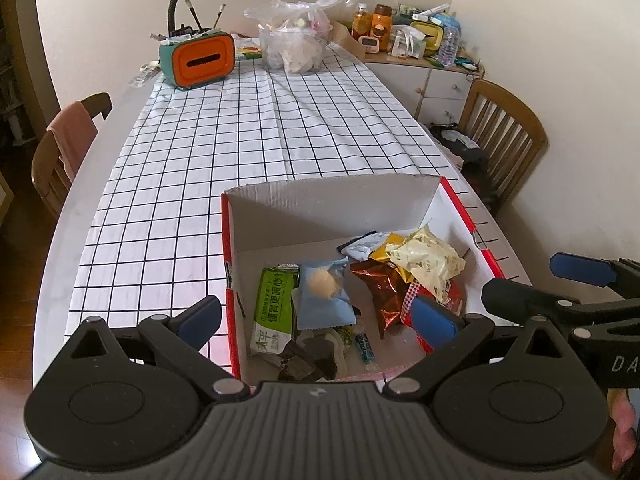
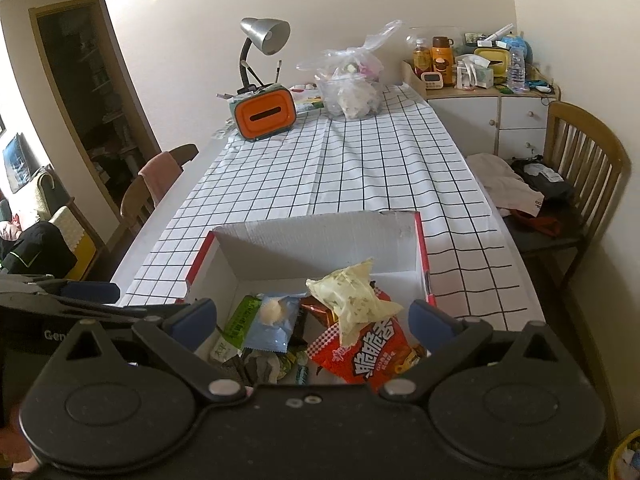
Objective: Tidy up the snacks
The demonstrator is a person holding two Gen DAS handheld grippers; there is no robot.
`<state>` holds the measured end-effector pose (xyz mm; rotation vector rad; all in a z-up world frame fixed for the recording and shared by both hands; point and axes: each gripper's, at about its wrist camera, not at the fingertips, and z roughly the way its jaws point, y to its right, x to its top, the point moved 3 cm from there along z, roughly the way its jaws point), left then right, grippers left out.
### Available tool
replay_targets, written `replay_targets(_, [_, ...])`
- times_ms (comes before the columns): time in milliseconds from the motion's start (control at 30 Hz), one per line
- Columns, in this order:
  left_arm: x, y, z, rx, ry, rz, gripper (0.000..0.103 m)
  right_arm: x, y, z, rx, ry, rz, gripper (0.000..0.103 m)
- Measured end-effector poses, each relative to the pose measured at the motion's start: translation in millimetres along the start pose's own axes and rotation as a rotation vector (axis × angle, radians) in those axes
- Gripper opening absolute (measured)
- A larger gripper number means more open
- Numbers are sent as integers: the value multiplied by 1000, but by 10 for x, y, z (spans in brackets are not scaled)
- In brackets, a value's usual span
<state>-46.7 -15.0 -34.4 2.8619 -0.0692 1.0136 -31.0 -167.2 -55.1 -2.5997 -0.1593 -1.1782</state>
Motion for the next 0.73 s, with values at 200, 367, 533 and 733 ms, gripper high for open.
replay_targets(200, [-27,3,19,-9,-17,0,102,-12,7,-3,-3,-6,7,102])
replay_targets(367, [-44,16,40,-18,-31,6,102,-33,19,2,-7,-15,18,102])
replay_targets(533, [-47,16,69,-27,-41,3,102,-48,38,11,-12,-23,25,102])
replay_targets(733, [-43,17,79,-27,-42,3,102,-46,47,16,-15,-24,23,102])
